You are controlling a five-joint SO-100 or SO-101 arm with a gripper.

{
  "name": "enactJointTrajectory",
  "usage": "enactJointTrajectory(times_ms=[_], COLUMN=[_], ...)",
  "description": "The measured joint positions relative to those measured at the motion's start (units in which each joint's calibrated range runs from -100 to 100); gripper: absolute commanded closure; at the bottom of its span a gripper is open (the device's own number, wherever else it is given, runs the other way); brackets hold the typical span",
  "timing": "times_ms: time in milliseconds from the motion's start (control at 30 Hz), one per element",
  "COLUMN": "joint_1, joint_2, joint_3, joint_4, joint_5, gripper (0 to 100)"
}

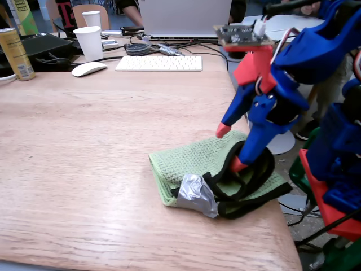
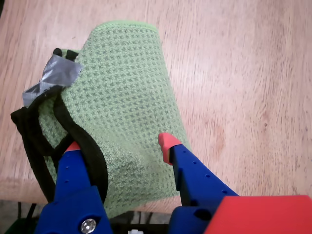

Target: Clean the table

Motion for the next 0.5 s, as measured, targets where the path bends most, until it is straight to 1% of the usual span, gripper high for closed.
enactJointTrajectory(times_ms=[100,167,233,333,500], joint_1=[-0.5,-0.6,-0.6,-0.6,-0.6], joint_2=[-0.3,-0.3,-1.4,-9.4,-22.8], joint_3=[0.0,0.0,0.0,0.0,0.0], joint_4=[5.1,6.3,6.3,7.1,14.1], joint_5=[-0.4,-0.5,-2.0,-4.3,-4.6], gripper=[69,69,69,69,69])
